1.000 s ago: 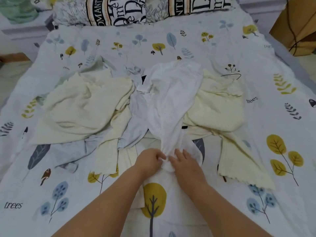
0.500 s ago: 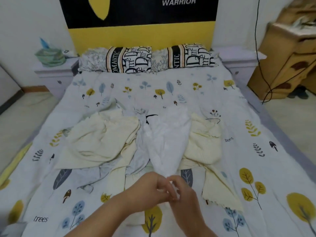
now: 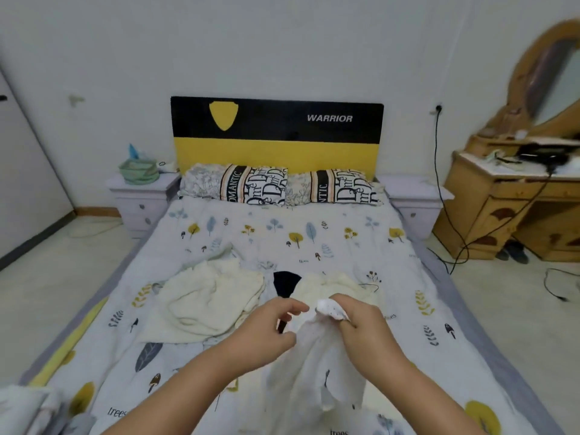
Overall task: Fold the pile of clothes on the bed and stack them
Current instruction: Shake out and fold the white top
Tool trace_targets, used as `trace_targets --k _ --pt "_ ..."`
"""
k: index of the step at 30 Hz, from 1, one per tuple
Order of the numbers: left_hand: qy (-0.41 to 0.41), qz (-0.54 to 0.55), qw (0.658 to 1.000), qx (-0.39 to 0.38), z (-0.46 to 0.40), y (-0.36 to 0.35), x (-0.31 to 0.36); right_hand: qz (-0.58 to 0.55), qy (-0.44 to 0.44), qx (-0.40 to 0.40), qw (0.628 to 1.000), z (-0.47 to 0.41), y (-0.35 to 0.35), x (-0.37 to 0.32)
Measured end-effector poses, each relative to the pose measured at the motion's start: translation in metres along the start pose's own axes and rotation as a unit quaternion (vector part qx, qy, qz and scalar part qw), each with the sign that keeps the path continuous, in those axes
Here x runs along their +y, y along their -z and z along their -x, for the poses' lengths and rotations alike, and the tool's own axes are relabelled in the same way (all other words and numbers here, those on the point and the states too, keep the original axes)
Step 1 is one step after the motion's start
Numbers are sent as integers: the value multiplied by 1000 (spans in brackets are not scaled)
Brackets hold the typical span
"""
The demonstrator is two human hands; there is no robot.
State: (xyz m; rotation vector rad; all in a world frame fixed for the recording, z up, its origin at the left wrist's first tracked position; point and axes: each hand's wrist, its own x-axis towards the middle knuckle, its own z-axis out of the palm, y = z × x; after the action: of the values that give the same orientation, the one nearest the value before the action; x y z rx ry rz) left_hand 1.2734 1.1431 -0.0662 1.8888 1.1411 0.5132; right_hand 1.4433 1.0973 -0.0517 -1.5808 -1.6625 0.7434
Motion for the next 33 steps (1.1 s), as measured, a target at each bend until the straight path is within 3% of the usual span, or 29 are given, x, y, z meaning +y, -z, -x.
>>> trace_targets --k 3,13,15,18,21,24,28,31,33 --pt "-30 -31 997 -61 19 1 16 -5 27 15 1000 9 23 -37" --pt "18 15 996 -85 75 21 49 4 71 101 992 43 97 -117" --pt "19 -20 998 -57 84 33 55 0 62 124 990 51 109 -119" --pt "15 -93 994 46 95 57 63 -36 34 177 983 65 126 -119" --pt "10 -28 990 136 107 82 71 -49 -6 212 976 75 139 -109" --pt "-5 9 986 166 113 102 84 -31 -47 205 977 79 141 -97" --pt "-50 57 986 152 120 126 109 8 -83 175 981 81 136 -85" --pt "-55 59 996 31 137 149 128 2 -93 174 980 85 135 -83" --pt "-10 -54 997 -45 146 155 135 -20 -83 173 981 87 137 -85"
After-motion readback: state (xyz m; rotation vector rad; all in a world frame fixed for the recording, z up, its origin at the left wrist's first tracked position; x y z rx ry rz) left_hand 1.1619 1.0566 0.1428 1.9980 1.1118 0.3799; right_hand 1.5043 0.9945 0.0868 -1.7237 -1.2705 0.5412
